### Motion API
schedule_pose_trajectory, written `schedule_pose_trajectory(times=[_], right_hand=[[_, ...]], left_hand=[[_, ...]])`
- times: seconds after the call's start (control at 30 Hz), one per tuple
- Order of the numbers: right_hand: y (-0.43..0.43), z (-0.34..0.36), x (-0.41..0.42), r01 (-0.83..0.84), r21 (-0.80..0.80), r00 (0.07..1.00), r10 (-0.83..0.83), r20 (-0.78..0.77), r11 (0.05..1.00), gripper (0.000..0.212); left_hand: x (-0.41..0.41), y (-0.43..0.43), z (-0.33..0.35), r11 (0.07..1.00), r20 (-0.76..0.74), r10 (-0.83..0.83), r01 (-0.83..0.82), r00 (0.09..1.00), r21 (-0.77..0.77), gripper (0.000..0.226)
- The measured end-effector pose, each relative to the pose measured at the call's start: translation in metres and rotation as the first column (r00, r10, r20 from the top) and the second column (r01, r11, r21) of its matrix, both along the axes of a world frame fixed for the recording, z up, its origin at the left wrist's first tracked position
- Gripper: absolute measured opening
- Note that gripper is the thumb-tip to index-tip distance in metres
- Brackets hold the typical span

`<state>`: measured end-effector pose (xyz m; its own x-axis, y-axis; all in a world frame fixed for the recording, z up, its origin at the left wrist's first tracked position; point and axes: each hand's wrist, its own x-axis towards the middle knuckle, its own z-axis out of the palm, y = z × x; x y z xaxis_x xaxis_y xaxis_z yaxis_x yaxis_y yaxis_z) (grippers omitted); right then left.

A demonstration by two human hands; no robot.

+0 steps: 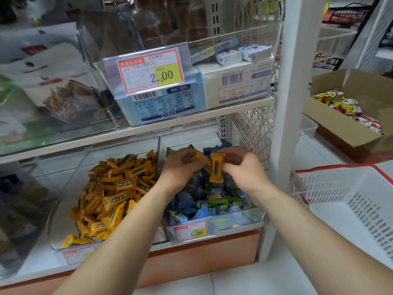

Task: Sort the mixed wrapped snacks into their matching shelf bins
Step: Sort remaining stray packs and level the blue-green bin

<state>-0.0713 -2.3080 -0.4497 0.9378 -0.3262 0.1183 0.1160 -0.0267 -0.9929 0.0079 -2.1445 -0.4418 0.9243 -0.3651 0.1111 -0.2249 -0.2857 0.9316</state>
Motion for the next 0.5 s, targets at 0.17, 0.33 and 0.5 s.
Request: schedule_pose_trajectory(times=[0.17,0.33,0.5], right_hand=[[0.005,0.003,-0.001,-0.038,0.087,0.998,0.033,0.053,0.996,0.029],[0.013,0.012,-0.001,-0.083,0.124,0.993,0.072,0.089,0.989,0.021],[0.022,0.013,0.003,-0.161,0.072,0.986,0.163,-0.029,0.984,0.014]], left_hand=[[-0.024,-0.007,0.007,0.986,-0.13,-0.095,0.076,0.987,-0.146,0.008],[-0.038,0.006,0.015,0.98,-0.073,-0.17,0.161,0.983,-0.114,0.032],[-0.032,0.047,0.028,0.981,0.167,-0.093,0.062,0.982,0.185,0.05]])
